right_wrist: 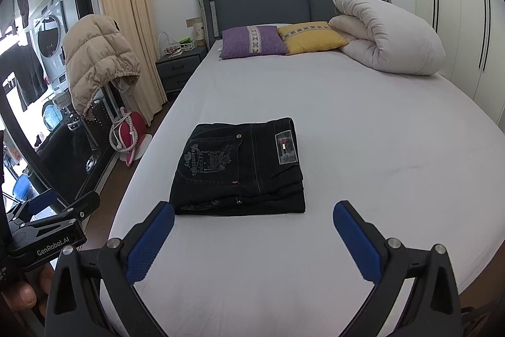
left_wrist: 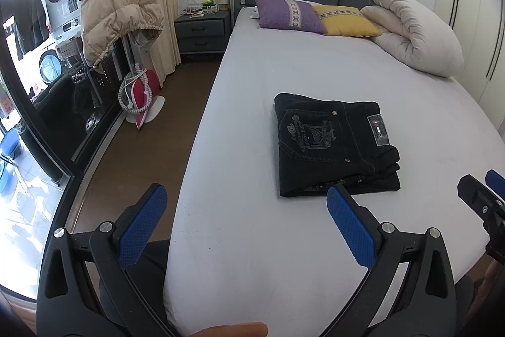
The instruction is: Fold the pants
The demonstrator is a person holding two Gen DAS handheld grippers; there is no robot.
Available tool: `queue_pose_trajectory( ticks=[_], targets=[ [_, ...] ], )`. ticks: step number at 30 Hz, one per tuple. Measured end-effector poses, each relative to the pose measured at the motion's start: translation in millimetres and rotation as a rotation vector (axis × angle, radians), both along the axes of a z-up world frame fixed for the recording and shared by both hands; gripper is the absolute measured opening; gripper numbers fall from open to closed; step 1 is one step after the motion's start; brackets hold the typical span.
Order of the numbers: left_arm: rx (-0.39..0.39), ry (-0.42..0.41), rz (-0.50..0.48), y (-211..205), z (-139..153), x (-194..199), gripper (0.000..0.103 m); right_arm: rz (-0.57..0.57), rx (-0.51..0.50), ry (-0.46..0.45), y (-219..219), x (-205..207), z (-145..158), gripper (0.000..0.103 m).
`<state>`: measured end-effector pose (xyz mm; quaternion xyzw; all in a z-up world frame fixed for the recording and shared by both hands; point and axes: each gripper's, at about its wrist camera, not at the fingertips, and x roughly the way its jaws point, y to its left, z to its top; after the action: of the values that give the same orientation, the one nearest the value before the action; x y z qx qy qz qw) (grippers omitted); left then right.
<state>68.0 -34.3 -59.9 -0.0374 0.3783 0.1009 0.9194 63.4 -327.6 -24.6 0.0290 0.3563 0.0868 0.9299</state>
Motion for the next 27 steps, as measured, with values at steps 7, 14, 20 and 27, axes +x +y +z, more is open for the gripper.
queue_pose_trajectory(
  ticks=[7,14,20,27],
  targets=[
    [0.0,0.003,-0.001,0.4,-2.3,0.6,0.103,0.002,0.003,0.008,-0.8,0.7,-5.9,0.103],
    [-0.001,0.006,-0.005,0.5,-2.8,1.3,0.103,0.004,0.003,0.012,-0.6,0.7,-7.8,0.103],
    [-0.002,0.01,-0.01,0.0,-6.1,2.3,0.103,0.005,0.003,0.015,-0.4,0.5,-9.3,0.103],
    [-0.002,0.01,-0.01,0.2,-5.7,2.5,0.103,0.007,0.002,0.016,-0.9,0.9,-10.4,0.103]
  ],
)
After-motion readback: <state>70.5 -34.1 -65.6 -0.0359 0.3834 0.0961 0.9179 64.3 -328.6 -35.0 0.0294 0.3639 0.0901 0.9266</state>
